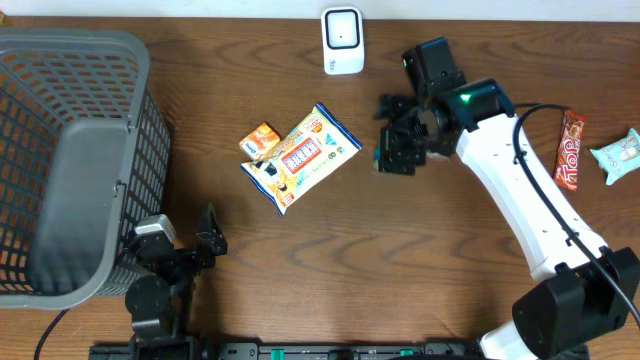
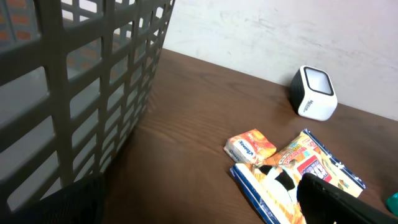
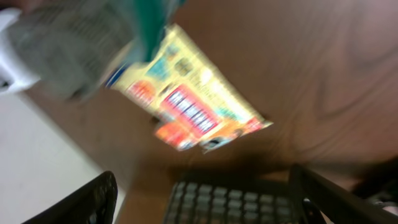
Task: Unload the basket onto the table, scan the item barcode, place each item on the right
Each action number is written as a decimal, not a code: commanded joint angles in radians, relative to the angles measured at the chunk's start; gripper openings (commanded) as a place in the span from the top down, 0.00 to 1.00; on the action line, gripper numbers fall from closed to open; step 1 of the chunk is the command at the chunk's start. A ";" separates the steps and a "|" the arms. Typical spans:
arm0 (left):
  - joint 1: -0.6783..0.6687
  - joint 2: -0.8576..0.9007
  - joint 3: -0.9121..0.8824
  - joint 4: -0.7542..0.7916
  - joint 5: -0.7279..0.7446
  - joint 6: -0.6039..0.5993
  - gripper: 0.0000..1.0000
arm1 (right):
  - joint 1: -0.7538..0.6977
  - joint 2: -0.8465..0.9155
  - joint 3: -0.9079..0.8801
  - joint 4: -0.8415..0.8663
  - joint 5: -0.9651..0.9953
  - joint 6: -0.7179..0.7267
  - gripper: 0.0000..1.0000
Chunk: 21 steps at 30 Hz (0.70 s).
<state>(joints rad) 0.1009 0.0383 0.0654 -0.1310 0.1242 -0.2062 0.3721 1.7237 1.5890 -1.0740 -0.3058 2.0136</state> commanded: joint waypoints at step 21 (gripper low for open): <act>-0.002 -0.002 -0.024 -0.010 -0.005 0.002 0.02 | -0.057 0.134 0.014 0.080 0.188 -0.048 0.17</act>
<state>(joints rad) 0.1009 0.0383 0.0654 -0.1307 0.1246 -0.2062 0.3336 1.8160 1.5894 -0.9871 -0.1654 1.9789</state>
